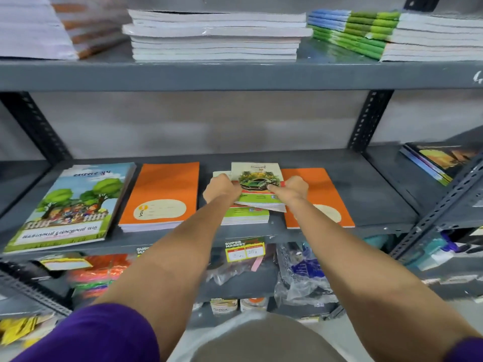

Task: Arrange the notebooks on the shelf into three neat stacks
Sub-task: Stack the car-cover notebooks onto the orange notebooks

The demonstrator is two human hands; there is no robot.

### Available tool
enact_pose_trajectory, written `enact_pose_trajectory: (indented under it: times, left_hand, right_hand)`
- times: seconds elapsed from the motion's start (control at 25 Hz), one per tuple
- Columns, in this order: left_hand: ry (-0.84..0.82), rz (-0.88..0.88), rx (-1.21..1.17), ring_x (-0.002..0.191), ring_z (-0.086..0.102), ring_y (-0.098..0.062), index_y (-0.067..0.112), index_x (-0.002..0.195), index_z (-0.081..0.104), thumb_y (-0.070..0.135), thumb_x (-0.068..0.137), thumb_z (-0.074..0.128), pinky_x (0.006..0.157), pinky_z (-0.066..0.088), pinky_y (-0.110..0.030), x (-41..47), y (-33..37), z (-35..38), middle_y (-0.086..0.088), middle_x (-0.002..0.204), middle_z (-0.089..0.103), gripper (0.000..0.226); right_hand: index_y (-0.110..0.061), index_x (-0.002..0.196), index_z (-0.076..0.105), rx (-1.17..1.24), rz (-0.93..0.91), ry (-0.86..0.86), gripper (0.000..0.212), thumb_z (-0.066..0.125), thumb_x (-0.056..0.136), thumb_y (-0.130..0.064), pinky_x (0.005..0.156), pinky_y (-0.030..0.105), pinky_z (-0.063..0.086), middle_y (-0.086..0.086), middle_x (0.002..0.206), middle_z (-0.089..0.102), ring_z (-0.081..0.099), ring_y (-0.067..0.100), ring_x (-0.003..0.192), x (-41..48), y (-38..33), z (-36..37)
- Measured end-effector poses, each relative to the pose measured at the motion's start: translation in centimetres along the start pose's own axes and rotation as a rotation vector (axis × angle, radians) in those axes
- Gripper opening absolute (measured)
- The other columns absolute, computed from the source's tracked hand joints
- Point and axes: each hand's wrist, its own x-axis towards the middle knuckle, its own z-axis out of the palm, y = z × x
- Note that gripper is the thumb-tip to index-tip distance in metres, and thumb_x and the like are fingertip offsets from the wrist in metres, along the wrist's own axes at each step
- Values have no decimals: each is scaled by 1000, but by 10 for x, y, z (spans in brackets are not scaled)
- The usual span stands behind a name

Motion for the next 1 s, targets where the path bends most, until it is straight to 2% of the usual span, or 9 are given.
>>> enact_pose_trajectory:
  times: [0.16, 0.32, 0.4, 0.52, 0.68, 0.76, 0.84, 0.92, 1.0]
  left_hand:
    - [-4, -45, 85, 79, 62, -26, 12, 101, 65, 36, 86, 55, 64, 48, -31, -11, -40, -1, -5, 88, 64, 30]
    - [51, 43, 206, 68, 57, -22, 13, 94, 64, 35, 88, 52, 57, 45, -29, -17, -49, -2, -2, 78, 59, 26]
    - [64, 66, 234, 73, 61, -23, 12, 99, 64, 34, 88, 53, 59, 47, -29, -19, -46, -4, -4, 88, 61, 27]
    - [88, 96, 201, 88, 63, -27, 9, 114, 55, 25, 84, 61, 60, 44, -31, -23, -36, -4, -7, 118, 53, 35]
    - [64, 196, 103, 95, 63, -30, 7, 116, 52, 14, 78, 63, 69, 48, -35, -32, 2, 5, -9, 120, 52, 40]
    - [13, 300, 131, 95, 63, -30, 7, 114, 55, 14, 80, 62, 73, 51, -36, -39, 30, 15, -9, 116, 54, 36]
    - [-35, 411, 217, 96, 62, -30, 8, 111, 59, 17, 83, 58, 72, 50, -37, -47, 54, 27, -10, 113, 56, 30]
    - [-88, 461, 295, 98, 63, -31, 9, 109, 61, 17, 83, 57, 71, 50, -37, -54, 73, 41, -10, 110, 58, 28]
    - [-159, 449, 358, 99, 64, -31, 8, 110, 63, 15, 82, 56, 75, 52, -38, -58, 84, 54, -10, 111, 62, 29]
  right_hand:
    - [-15, 66, 45, -44, -41, -48, 48, 84, 68, -44, 52, 26, 37, 7, 91, 66, 59, 21, 83, -20, -10, 27]
    - [-16, 63, 42, -113, -56, -39, 50, 82, 69, -45, 56, 29, 39, 7, 88, 66, 59, 21, 82, -29, -8, 36]
    - [-13, 67, 46, -108, -49, -36, 49, 81, 69, -46, 54, 28, 39, 4, 82, 62, 56, 20, 79, -29, -7, 34]
    - [-16, 59, 39, -142, -55, -38, 54, 77, 71, -52, 44, 26, 27, -1, 62, 49, 51, 19, 68, -25, 2, 19]
    - [-14, 54, 39, -175, -15, 9, 53, 70, 81, -48, 49, 29, 30, 0, 52, 42, 45, 19, 55, -14, 30, -8]
    - [-9, 60, 52, -187, 34, 63, 45, 66, 86, -43, 59, 30, 38, 6, 61, 56, 59, 26, 71, -6, 45, -27]
    - [-5, 87, 67, -278, 85, 113, 27, 64, 87, -32, 72, 33, 46, 13, 97, 67, 61, 32, 100, 2, 61, -42]
    - [-5, 115, 62, -414, 174, 165, 36, 65, 84, -24, 91, 41, 45, 14, 128, 54, 47, 33, 120, 5, 76, -54]
    - [-9, 127, 54, -512, 255, 107, 48, 67, 84, -26, 99, 43, 39, 12, 138, 44, 40, 32, 127, 4, 87, -62]
